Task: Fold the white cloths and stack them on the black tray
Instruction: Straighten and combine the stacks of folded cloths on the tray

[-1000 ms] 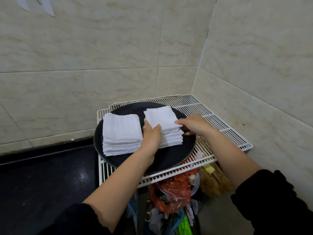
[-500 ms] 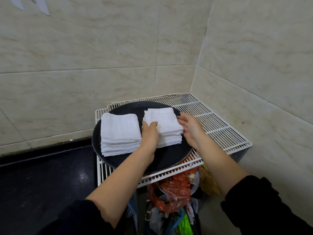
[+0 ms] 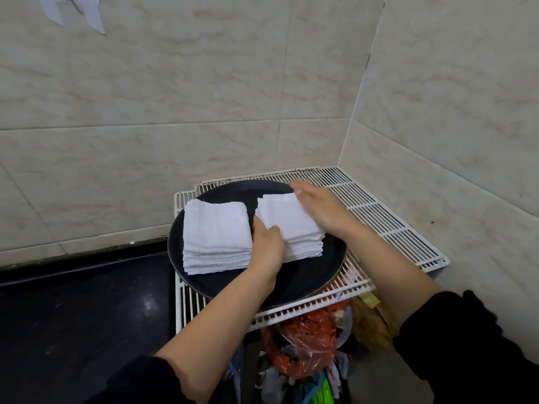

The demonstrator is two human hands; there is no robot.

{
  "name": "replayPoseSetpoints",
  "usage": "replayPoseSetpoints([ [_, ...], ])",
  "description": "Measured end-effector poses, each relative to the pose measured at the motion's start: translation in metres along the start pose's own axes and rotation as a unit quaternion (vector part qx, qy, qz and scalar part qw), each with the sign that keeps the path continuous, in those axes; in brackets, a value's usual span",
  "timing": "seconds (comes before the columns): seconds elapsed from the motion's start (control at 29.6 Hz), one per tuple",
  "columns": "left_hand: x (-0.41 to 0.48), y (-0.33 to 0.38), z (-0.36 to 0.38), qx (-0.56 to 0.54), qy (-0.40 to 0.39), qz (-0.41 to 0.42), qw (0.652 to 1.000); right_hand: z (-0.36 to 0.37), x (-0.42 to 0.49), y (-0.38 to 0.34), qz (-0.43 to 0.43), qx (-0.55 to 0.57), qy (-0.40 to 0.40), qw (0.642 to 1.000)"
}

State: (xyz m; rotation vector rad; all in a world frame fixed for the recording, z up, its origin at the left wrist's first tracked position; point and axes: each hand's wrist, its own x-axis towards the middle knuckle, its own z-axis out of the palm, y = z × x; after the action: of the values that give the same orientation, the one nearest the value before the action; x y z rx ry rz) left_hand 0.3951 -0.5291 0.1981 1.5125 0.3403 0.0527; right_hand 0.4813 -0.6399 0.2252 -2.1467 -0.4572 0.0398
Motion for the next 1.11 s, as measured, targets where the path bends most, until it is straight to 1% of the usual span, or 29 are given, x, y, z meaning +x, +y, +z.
replayPoseSetpoints([
  [0.03,0.000,0.000,-0.001,0.003,0.002,0.002,1.000,0.005,0.006,0.002,-0.022,-0.094,-0.053,0.994],
  [0.07,-0.001,0.000,-0.001,0.005,0.003,0.002,1.000,0.009,0.009,0.002,-0.037,-0.173,-0.095,0.980],
  [0.1,-0.003,0.000,0.000,0.008,0.001,0.003,1.000,0.011,0.011,0.006,-0.039,-0.222,-0.120,0.967],
  [0.14,-0.007,0.000,0.000,0.016,-0.002,0.007,1.000,0.014,0.013,0.008,-0.044,-0.234,-0.135,0.962],
  [0.17,-0.011,0.000,0.000,0.030,-0.008,0.021,0.999,0.015,0.014,0.008,-0.045,-0.205,-0.130,0.969],
  [0.24,-0.020,0.004,0.002,0.086,-0.016,0.088,0.992,0.008,0.014,0.006,-0.040,-0.088,-0.062,0.993],
  [0.27,-0.020,0.008,0.002,0.127,-0.020,0.131,0.983,0.003,0.014,0.005,-0.043,-0.055,-0.021,0.997],
  [0.3,-0.016,0.013,0.001,0.175,-0.022,0.171,0.969,-0.003,0.015,0.006,-0.047,-0.058,0.010,0.997],
  [0.34,-0.009,0.019,0.000,0.245,-0.029,0.201,0.948,-0.007,0.014,0.009,-0.050,-0.084,0.022,0.995],
  [0.37,0.002,0.024,-0.004,0.331,-0.032,0.217,0.918,-0.009,0.013,0.012,-0.049,-0.123,0.011,0.991],
  [0.41,0.013,0.027,-0.007,0.419,-0.032,0.218,0.881,-0.008,0.011,0.016,-0.044,-0.161,-0.012,0.986],
  [0.47,0.032,0.026,-0.016,0.554,-0.045,0.178,0.812,-0.002,0.006,0.024,-0.028,-0.216,-0.064,0.974],
  [0.54,0.042,0.019,-0.023,0.629,-0.073,0.144,0.760,0.002,0.002,0.028,-0.019,-0.245,-0.093,0.965],
  [0.61,0.045,0.011,-0.027,0.669,-0.091,0.136,0.725,0.004,-0.001,0.030,-0.011,-0.261,-0.107,0.959],
  [0.71,0.047,0.005,-0.032,0.686,-0.090,0.136,0.709,0.011,-0.005,0.034,0.002,-0.280,-0.130,0.951],
  [0.88,0.045,0.007,-0.033,0.699,-0.091,0.146,0.694,0.011,-0.006,0.033,0.014,-0.276,-0.133,0.952],
  [0.98,0.041,0.009,-0.034,0.698,-0.092,0.155,0.693,0.009,-0.003,0.025,0.035,-0.186,-0.111,0.976],
  [1.05,0.036,0.011,-0.034,0.694,-0.092,0.175,0.693,0.007,0.003,0.017,0.053,-0.112,-0.064,0.990],
  [1.11,0.028,0.011,-0.033,0.691,-0.106,0.199,0.686,0.004,0.012,0.011,0.076,-0.058,-0.021,0.995],
])
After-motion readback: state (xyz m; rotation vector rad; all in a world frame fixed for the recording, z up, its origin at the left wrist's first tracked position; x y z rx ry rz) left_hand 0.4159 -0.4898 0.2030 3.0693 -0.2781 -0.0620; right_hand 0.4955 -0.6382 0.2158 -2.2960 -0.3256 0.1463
